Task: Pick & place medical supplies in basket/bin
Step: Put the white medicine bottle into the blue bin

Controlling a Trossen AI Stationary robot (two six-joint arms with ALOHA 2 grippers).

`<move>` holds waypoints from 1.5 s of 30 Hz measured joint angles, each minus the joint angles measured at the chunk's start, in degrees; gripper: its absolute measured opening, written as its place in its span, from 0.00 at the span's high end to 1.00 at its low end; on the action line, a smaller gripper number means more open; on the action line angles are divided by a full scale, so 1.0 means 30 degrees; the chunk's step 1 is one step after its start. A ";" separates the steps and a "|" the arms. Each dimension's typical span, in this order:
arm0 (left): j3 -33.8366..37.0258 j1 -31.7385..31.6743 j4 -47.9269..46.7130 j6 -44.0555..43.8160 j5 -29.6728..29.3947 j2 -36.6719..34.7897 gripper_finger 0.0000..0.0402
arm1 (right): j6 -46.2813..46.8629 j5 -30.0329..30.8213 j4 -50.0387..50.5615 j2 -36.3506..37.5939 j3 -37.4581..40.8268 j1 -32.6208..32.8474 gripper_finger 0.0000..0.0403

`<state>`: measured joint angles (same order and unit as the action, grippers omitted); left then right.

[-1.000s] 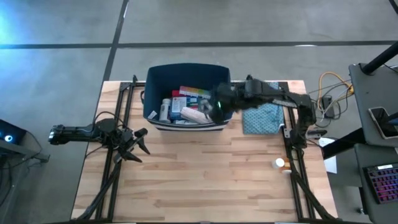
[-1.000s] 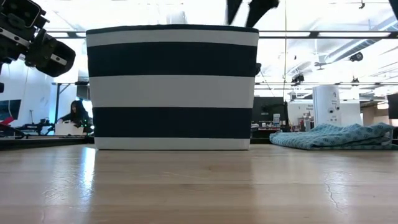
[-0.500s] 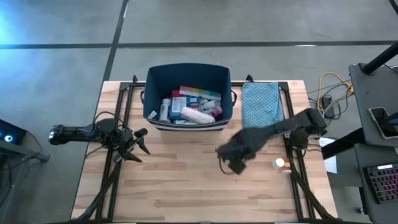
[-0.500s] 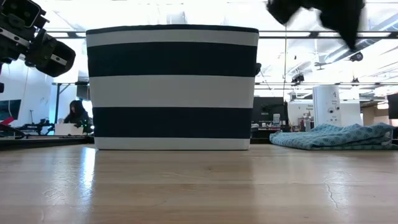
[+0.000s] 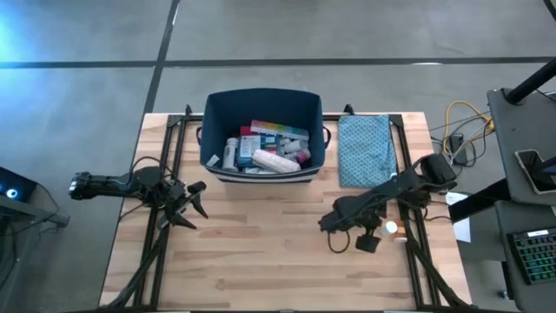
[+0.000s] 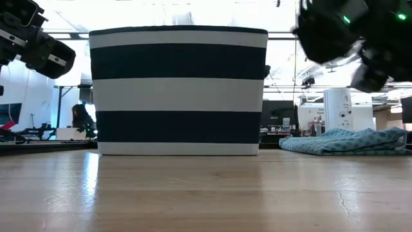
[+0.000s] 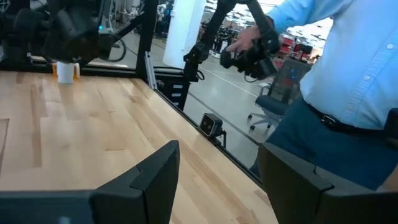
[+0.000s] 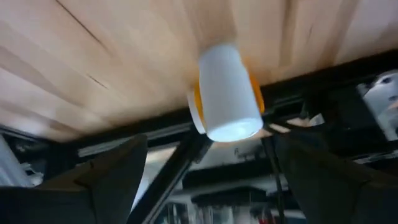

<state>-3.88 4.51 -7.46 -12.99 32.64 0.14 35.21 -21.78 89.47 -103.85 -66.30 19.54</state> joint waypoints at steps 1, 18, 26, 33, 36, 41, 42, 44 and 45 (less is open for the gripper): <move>0.0000 0.0000 0.0000 -0.0001 0.0000 -0.0006 0.51 | -0.0209 -0.0184 0.0008 0.0000 0.0449 0.0019 0.14; 0.0000 0.0015 0.0000 -0.0001 -0.0003 0.0001 0.51 | -0.0723 -0.1318 -0.2856 -0.0044 0.3431 0.0201 0.13; 0.0000 0.0015 0.0000 0.0001 -0.0007 -0.0004 0.51 | -0.0811 -0.1614 -0.3523 -0.0044 0.4762 0.0194 0.13; 0.0000 0.0015 0.0000 -0.0001 -0.0004 -0.0005 0.51 | -0.1415 -0.1835 -0.3678 -0.0044 0.5151 0.0194 0.26; 0.0000 0.0015 0.0000 -0.0001 0.0000 0.0001 0.51 | -0.1611 -0.2055 -0.3343 -0.0044 0.5180 0.0194 0.38; 0.0000 0.0015 0.0000 -0.0001 -0.0004 -0.0001 0.51 | -0.1895 -0.2317 -0.3136 -0.0044 0.4332 0.0201 0.60; 0.0000 0.0015 0.0000 -0.0001 0.0000 -0.0005 0.51 | -0.1944 -0.2261 -0.3140 -0.0044 0.3939 0.0201 0.60; 0.0000 0.0015 0.0000 -0.0001 0.0000 0.0001 0.51 | -0.2078 -0.2008 -0.3201 -0.0008 0.2819 0.0194 0.60; 0.0000 0.0015 0.0000 0.0005 0.0000 -0.0005 0.51 | -0.2164 -0.1860 -0.3367 0.0049 0.2142 0.0194 0.60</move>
<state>-3.88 4.56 -7.46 -12.98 32.64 0.12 28.71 -27.36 79.37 -103.71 -59.88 20.12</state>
